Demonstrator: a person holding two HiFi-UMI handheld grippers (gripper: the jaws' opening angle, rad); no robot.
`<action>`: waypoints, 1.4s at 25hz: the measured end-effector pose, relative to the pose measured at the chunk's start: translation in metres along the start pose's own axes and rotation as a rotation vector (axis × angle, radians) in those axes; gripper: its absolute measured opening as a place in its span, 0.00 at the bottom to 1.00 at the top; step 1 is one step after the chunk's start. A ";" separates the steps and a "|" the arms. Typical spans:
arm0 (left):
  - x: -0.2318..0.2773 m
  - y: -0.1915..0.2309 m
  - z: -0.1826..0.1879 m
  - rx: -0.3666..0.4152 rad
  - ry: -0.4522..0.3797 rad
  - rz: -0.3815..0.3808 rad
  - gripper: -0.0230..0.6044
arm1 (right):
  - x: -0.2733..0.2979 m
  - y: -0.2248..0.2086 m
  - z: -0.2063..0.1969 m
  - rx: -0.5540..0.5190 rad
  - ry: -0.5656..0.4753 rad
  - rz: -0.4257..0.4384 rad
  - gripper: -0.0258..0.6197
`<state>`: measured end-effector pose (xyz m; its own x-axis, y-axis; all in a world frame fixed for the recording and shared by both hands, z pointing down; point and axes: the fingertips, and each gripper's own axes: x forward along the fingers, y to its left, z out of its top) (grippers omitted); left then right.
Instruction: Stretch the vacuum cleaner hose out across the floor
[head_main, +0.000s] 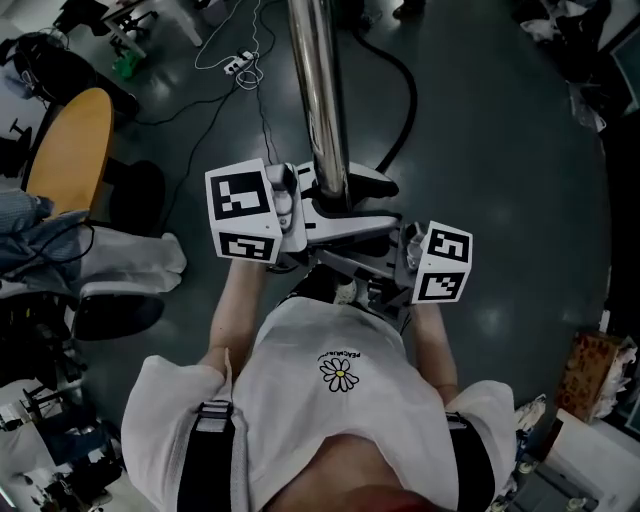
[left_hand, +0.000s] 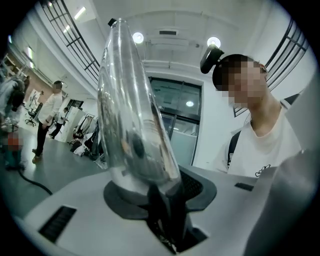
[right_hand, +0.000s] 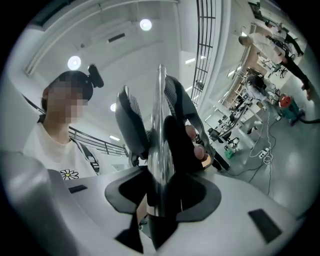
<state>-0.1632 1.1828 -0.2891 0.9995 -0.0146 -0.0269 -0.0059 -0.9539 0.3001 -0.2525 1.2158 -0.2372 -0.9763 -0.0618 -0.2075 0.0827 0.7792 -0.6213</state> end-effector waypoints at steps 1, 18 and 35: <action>-0.002 -0.003 -0.003 0.001 0.004 0.001 0.27 | 0.002 0.001 -0.005 0.006 0.027 -0.007 0.28; -0.033 0.011 -0.033 -0.093 0.041 -0.094 0.27 | 0.034 -0.025 -0.038 -0.048 0.161 -0.134 0.28; -0.026 -0.003 -0.058 -0.091 0.103 -0.095 0.27 | 0.026 -0.020 -0.062 -0.068 0.192 -0.144 0.29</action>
<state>-0.1875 1.2036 -0.2341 0.9933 0.1096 0.0369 0.0870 -0.9183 0.3862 -0.2918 1.2374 -0.1837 -0.9977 -0.0608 0.0311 -0.0676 0.8116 -0.5803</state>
